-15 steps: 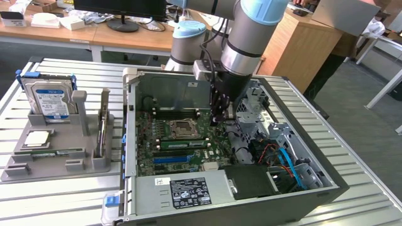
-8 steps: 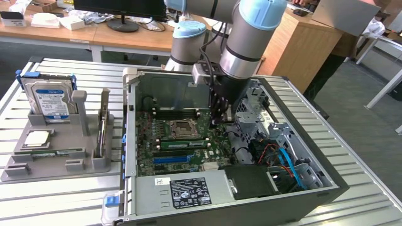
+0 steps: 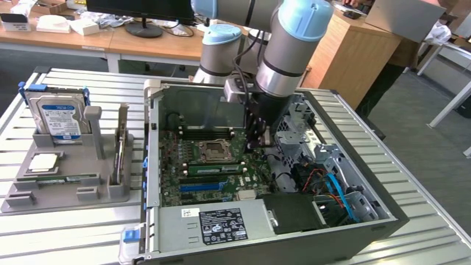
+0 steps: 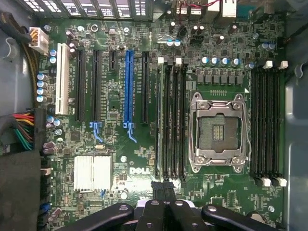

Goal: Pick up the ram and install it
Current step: 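Press down the ram until it locks into place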

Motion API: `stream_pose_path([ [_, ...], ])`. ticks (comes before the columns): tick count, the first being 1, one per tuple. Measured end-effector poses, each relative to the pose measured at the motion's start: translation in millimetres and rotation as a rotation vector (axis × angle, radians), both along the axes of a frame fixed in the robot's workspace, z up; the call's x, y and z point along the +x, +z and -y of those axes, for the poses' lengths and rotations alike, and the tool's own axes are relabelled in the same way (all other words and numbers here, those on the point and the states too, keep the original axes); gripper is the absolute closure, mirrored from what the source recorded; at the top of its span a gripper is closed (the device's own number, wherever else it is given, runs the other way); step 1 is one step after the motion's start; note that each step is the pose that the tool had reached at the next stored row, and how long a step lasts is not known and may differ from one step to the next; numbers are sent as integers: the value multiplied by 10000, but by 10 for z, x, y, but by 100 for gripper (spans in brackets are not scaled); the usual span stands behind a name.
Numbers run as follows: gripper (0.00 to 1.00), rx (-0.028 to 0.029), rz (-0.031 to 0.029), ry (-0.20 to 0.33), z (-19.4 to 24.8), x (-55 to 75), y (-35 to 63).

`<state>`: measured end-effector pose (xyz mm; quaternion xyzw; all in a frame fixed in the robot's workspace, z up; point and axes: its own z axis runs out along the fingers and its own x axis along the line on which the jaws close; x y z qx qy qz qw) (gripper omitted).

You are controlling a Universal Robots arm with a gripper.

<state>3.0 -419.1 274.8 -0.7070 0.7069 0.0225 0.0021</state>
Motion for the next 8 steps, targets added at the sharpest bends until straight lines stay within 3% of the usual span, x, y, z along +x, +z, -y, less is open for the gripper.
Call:
stream_pose_path([
  [8,90,1,1,0,0,0,-76],
])
